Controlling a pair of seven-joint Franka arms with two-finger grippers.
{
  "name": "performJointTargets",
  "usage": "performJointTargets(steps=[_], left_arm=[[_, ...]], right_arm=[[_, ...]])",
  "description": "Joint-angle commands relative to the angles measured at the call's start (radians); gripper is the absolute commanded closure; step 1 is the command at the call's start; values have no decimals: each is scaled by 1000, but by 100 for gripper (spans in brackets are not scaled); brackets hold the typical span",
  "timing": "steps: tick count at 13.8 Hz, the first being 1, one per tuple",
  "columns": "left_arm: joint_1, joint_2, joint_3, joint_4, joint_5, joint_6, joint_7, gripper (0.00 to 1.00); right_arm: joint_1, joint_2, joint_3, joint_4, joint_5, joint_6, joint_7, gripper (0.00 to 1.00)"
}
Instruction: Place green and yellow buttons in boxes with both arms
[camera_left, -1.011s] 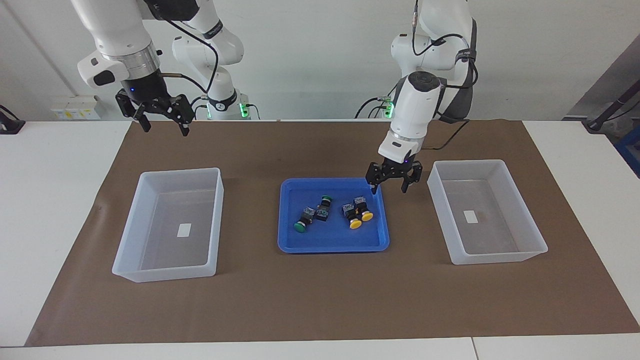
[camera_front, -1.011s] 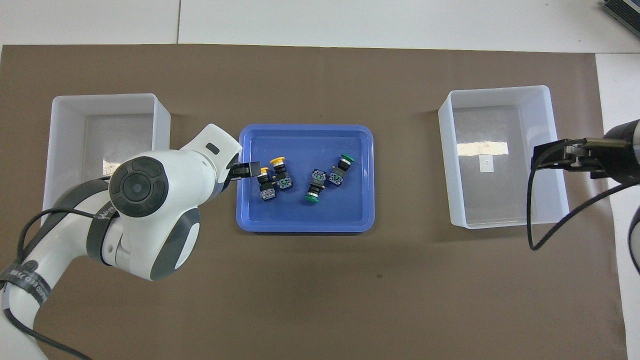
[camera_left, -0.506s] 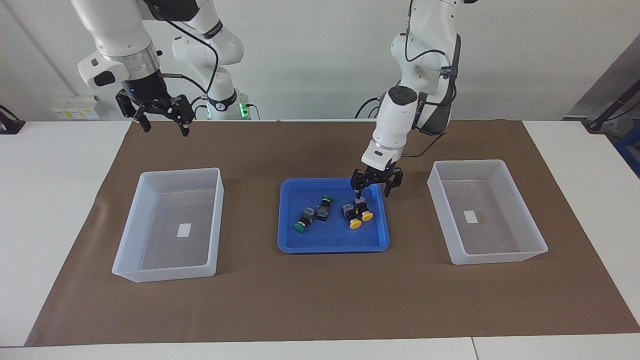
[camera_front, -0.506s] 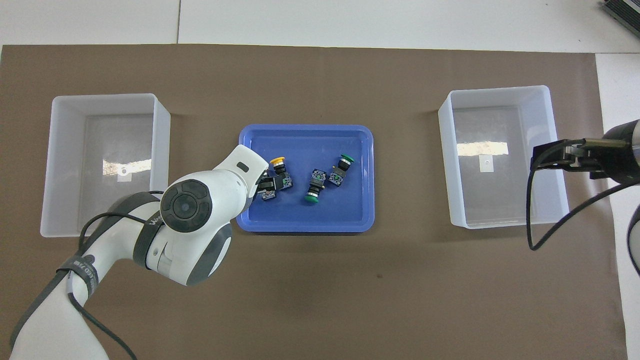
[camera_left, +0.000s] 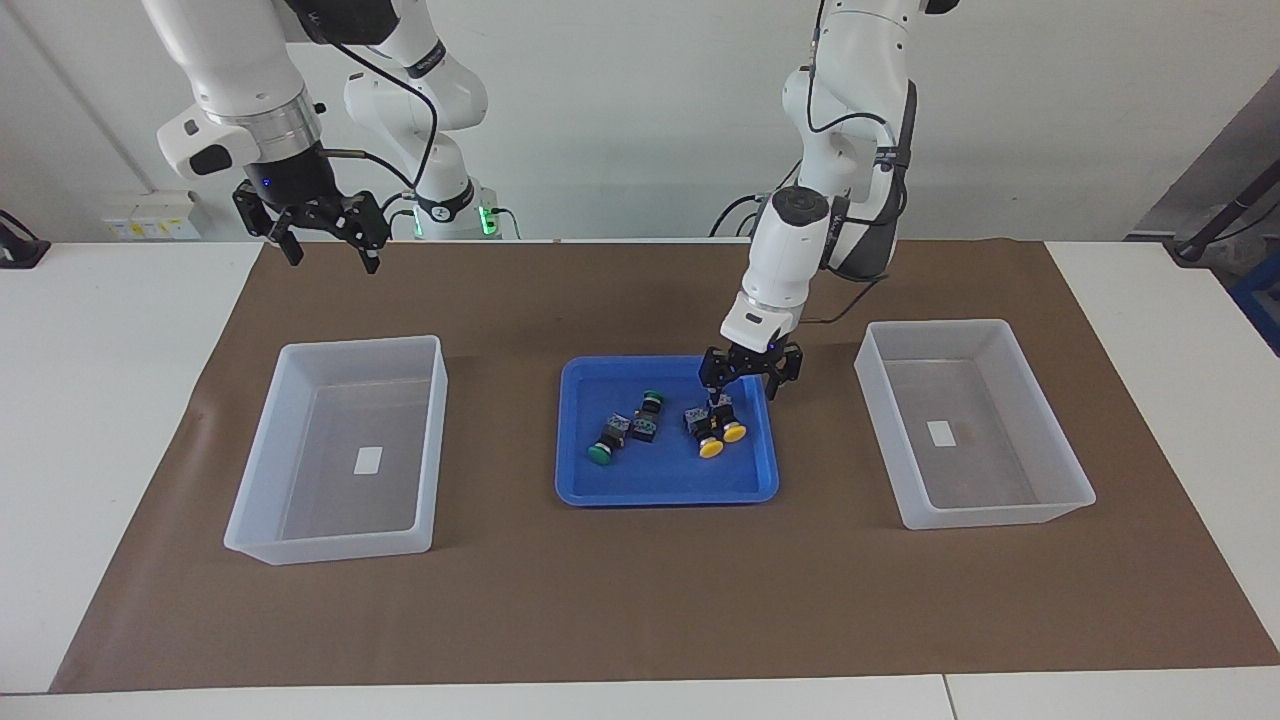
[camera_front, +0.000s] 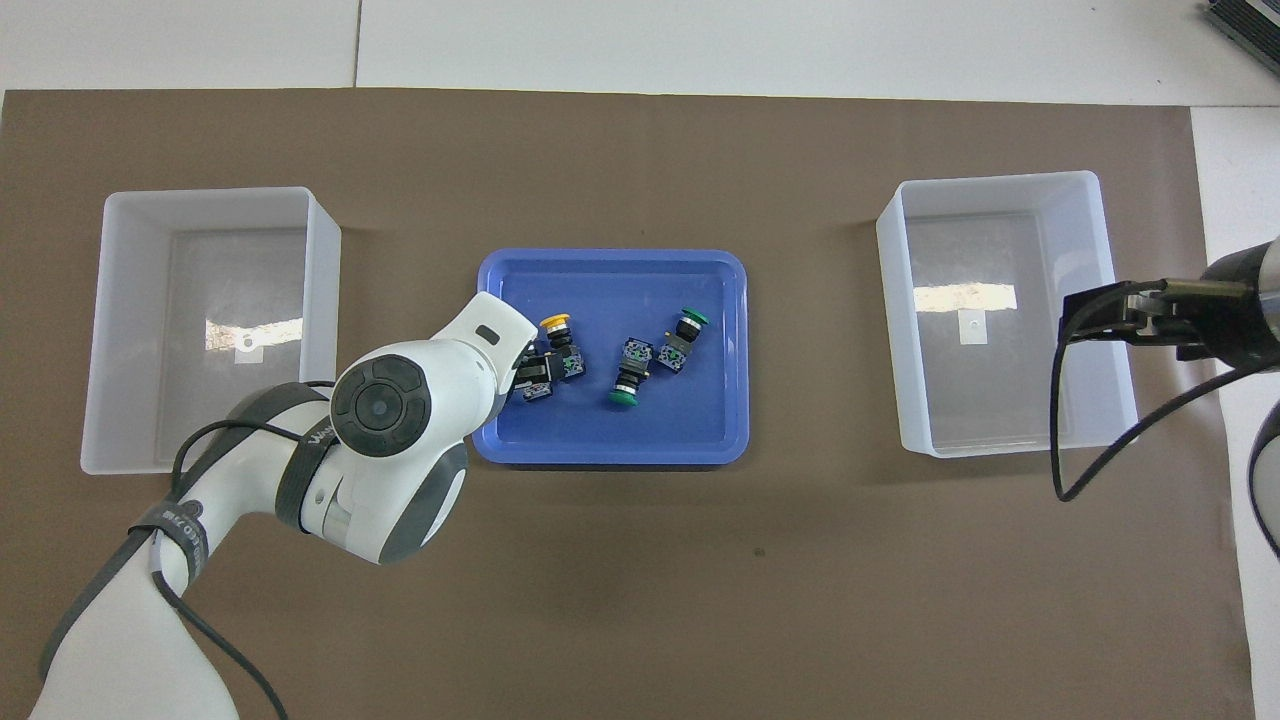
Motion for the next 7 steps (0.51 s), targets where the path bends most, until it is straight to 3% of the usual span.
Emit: performJointTargets(steps=[1, 5, 7], left_arm=[[-14, 26, 11, -10, -10, 42, -9, 0], [-28, 40, 11, -10, -10, 47, -14, 7], [-29, 43, 11, -10, -10, 47, -25, 20]], right_arm=[[-6, -17, 3, -26, 10, 24, 10, 0], [-6, -17, 3, -26, 10, 24, 10, 0], [-6, -19, 3, -28, 10, 24, 10, 0]])
